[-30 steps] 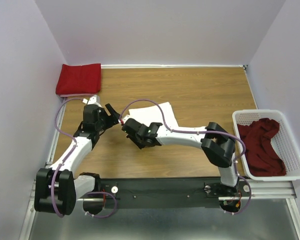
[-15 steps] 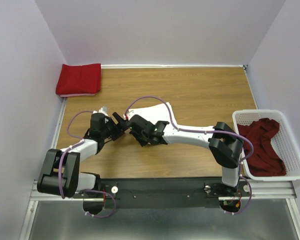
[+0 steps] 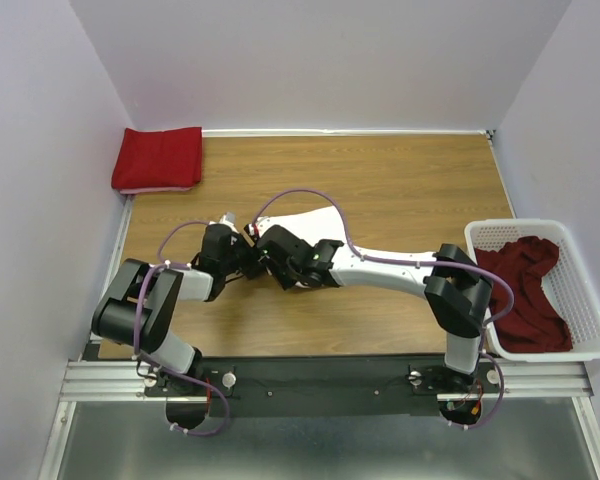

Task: Fold and stack the t-shirts
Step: Neatly place the folded tshirt to the corner

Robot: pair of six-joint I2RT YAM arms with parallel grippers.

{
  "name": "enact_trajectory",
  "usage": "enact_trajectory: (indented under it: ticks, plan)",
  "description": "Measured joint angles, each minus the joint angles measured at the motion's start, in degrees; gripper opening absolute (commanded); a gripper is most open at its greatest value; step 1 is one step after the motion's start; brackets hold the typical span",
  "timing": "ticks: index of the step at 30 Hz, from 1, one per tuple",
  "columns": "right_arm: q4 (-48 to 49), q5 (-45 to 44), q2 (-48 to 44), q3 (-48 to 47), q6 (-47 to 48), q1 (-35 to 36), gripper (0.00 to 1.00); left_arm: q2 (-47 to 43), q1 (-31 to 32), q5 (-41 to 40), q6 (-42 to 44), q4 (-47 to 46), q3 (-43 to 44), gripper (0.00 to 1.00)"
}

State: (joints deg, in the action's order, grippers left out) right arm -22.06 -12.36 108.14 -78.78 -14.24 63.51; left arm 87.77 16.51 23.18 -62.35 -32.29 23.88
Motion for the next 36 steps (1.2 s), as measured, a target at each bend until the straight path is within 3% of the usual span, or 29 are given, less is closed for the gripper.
enact_trajectory:
  ticks: [5,9,12,13,14,19,21,22,24,36]
  plan:
    - [0.37,0.35,-0.81,0.44,-0.31,-0.24,0.01,1.81,0.11,-0.66,-0.04,-1.05,0.04,0.62]
    - [1.03,1.44,-0.81,1.57,-0.39,-0.24,0.01,3.04,0.11,-1.88,2.08,0.59,2.14,0.26]
    - [1.29,2.12,-0.81,2.25,-0.35,-0.24,0.16,4.07,0.11,-2.97,5.07,3.04,5.05,0.15]
    - [1.46,2.16,-0.81,2.29,-0.35,-0.24,0.28,4.5,0.13,-3.04,6.14,3.91,6.21,0.11]
    - [1.73,2.16,-0.81,2.29,-0.24,-0.28,0.31,5.27,0.15,-2.99,7.56,5.55,8.02,0.02]
    - [2.05,1.6,-0.81,2.34,-1.07,-0.5,0.6,10.84,-0.55,-3.23,17.11,12.63,18.08,0.0]
    - [2.21,-0.09,-1.18,2.86,-1.75,-0.52,0.76,13.25,-1.57,-3.96,22.12,16.65,23.19,0.0]
    - [2.21,-1.03,-1.99,3.8,-1.92,-0.68,0.89,14.43,-2.19,-4.68,24.5,18.67,25.66,0.0]
    - [2.16,-2.6,-3.87,5.81,-2.47,-1.31,0.99,15.96,-3.28,-5.6,28.96,22.12,29.38,0.0]
    - [0.04,-9.55,-21.46,20.85,-2.89,-17.51,1.0,22.64,-5.95,-19.37,47.19,42.32,53.4,0.0]
